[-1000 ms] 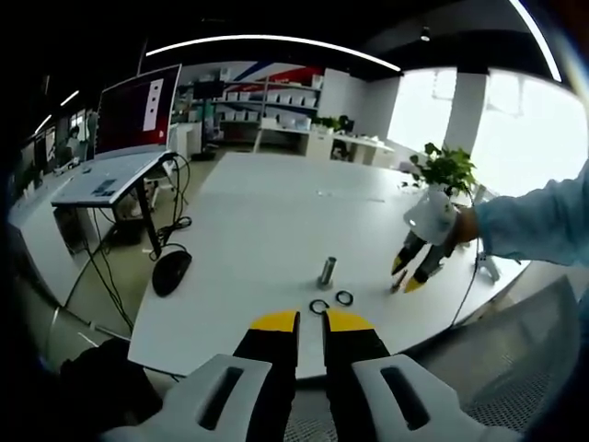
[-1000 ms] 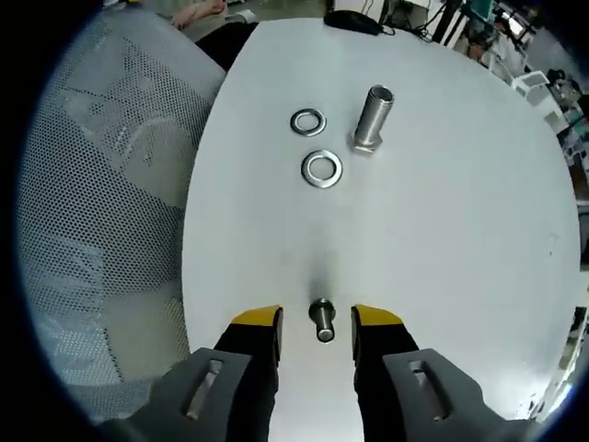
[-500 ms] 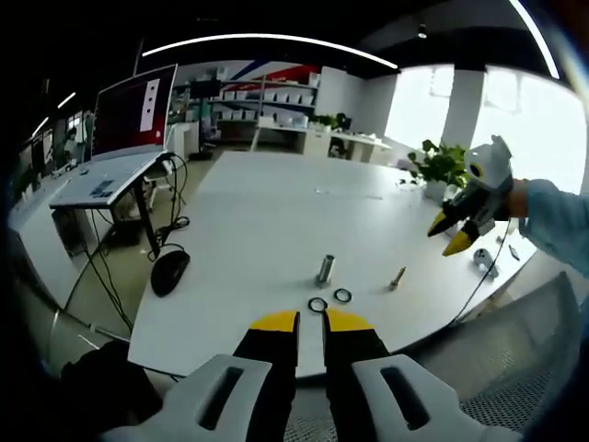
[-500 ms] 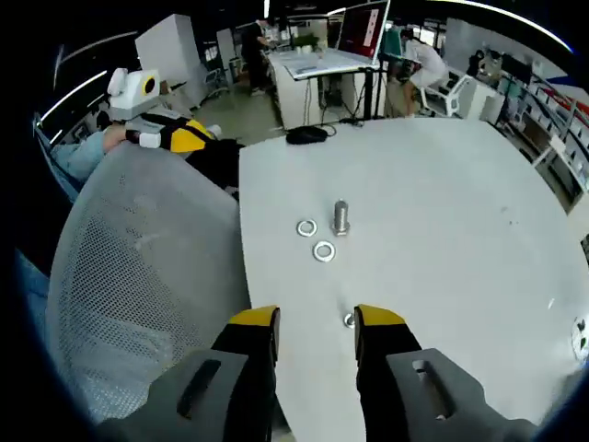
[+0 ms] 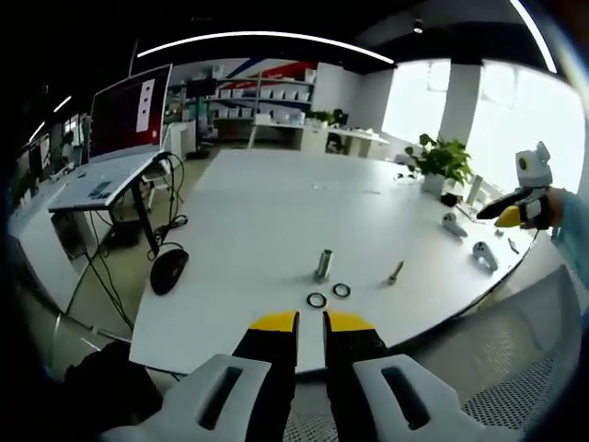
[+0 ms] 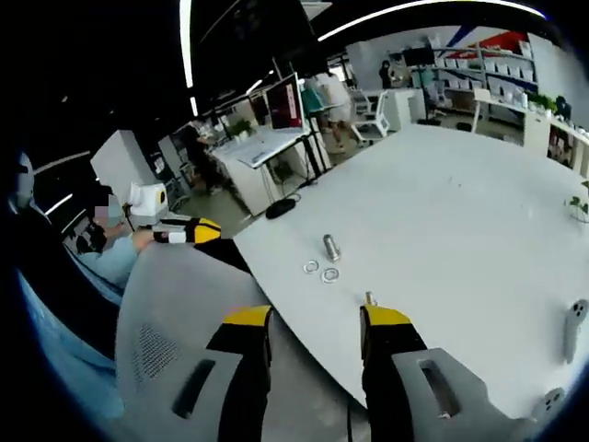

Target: Place the washer onto the threaded stud by aligning its center hole with the stud, sliding it down to the base, and recovering from edge contact or off-axis alignment until the washer reaches the visible bottom stop.

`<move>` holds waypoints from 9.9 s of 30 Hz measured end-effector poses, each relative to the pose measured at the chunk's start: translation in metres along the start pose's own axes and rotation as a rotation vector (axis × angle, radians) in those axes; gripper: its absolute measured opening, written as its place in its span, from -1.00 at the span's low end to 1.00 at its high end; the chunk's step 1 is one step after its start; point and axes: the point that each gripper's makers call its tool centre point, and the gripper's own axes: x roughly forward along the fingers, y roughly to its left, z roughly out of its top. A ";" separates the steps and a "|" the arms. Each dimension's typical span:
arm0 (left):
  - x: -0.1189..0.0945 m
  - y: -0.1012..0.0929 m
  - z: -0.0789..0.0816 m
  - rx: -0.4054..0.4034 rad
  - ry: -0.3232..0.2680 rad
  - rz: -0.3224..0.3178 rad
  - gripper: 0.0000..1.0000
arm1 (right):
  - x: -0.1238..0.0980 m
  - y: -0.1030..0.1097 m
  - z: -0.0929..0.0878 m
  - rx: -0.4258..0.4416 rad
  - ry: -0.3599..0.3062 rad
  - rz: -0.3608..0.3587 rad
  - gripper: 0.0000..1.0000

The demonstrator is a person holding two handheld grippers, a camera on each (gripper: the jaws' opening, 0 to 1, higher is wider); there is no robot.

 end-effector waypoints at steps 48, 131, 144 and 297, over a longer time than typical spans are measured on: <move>-0.002 -0.002 -0.003 0.018 0.011 -0.014 -0.83 | 0.010 0.015 -0.067 0.163 -0.110 -0.169 -0.15; 0.000 0.002 0.011 -0.035 -0.069 -0.005 -0.93 | 0.228 -0.012 -0.032 -0.759 0.684 0.198 -0.23; 0.000 0.004 0.012 -0.052 -0.078 -0.004 -0.93 | 0.253 -0.017 -0.049 -0.768 0.757 0.218 -0.22; -0.001 0.006 0.019 -0.077 -0.119 -0.001 -0.93 | 0.300 -0.027 0.012 -1.145 0.878 0.187 -0.54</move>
